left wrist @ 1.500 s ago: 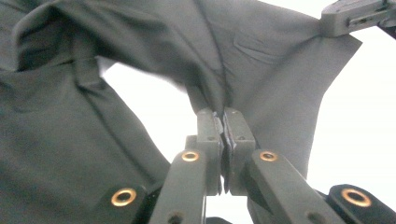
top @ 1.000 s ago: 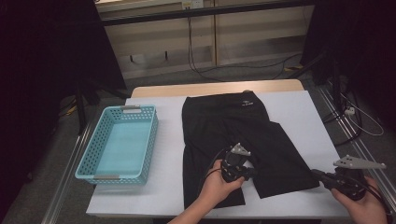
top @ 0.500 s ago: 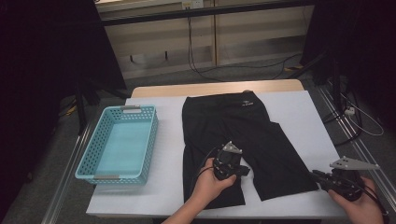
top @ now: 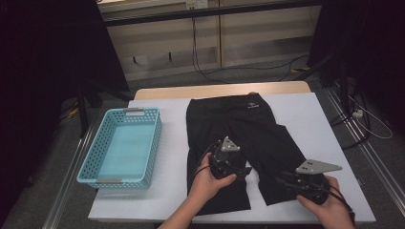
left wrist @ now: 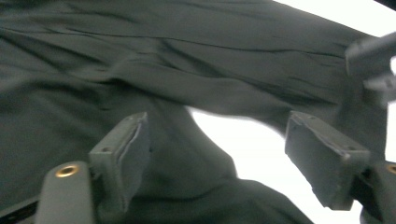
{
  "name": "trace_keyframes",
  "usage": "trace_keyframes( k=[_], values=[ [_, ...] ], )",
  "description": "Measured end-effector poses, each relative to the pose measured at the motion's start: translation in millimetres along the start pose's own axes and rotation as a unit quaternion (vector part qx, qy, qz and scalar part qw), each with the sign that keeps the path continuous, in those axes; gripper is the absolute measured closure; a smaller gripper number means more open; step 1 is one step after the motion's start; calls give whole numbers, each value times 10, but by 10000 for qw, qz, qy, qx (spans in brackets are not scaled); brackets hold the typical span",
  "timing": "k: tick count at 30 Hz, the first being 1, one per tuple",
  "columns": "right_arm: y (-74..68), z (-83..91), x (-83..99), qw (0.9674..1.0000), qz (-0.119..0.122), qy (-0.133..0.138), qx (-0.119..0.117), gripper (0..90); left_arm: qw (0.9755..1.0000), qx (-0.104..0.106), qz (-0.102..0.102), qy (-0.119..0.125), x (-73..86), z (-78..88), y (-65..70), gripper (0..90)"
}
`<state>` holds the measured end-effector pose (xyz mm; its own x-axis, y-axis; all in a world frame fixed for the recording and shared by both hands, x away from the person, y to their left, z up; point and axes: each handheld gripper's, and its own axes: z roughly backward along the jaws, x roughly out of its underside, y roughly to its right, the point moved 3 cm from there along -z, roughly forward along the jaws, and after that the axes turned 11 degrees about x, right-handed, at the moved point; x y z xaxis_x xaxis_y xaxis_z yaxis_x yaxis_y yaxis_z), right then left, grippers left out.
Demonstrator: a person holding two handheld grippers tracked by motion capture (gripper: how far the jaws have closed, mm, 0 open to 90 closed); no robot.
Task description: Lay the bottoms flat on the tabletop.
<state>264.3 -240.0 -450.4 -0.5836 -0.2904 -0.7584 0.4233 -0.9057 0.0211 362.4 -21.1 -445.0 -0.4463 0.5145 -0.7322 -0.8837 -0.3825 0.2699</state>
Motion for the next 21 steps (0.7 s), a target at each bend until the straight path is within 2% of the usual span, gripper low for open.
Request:
trace_keyframes(
  k=[2, 4, 8, 11, 13, 14, 21],
  values=[
    [-108, -68, -31, 9998, 134, -1, -113, 710, 10000, -79, 5, 22, 14, 51, -36, 202],
    [-216, -141, -38, 9990, 271, -137, -319, 693, 9999, -147, 49, 57, 30, 96, -72, 193],
    [-345, -253, -34, 9975, 482, -239, -469, 686, 9995, -252, 118, 116, 56, 169, -130, 189],
    [-391, -327, -14, 9962, 681, -339, -420, 704, 9992, -327, 187, 161, 70, 229, -169, 188],
    [-415, -349, -8, 9955, 846, -287, -323, 813, 9989, -362, 221, 200, 77, 256, -187, 187],
    [-425, -348, -19, 9950, 880, -313, -366, 884, 9989, -371, 232, 186, 81, 269, -195, 188],
    [-483, -278, -17, 9924, 971, -438, -610, 900, 9985, -426, 256, 241, 81, 304, -229, 188]
  ],
)
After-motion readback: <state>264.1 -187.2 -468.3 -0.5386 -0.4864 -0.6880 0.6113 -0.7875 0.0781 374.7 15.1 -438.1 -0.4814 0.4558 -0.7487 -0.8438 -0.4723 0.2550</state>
